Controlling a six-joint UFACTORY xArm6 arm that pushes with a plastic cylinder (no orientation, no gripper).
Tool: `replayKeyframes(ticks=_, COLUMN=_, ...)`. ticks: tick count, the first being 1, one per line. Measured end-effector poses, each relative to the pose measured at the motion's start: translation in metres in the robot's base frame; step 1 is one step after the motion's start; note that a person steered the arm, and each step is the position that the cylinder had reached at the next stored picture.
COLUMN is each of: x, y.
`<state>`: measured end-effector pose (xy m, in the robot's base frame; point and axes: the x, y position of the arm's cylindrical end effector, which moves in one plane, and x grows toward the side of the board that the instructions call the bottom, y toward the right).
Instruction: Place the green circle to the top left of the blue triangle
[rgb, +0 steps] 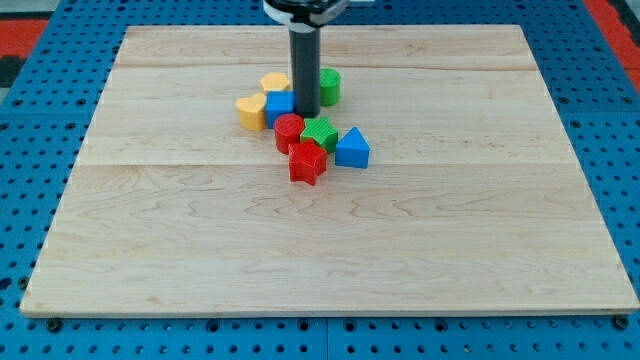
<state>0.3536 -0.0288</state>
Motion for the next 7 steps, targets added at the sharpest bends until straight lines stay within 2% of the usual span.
replayKeyframes(ticks=1, x=-0.008, y=-0.034)
replayKeyframes(ticks=2, x=-0.008, y=-0.040)
replayKeyframes(ticks=4, x=-0.087, y=0.009)
replayKeyframes(ticks=6, x=-0.085, y=0.022)
replayKeyframes(ticks=7, x=-0.069, y=0.023)
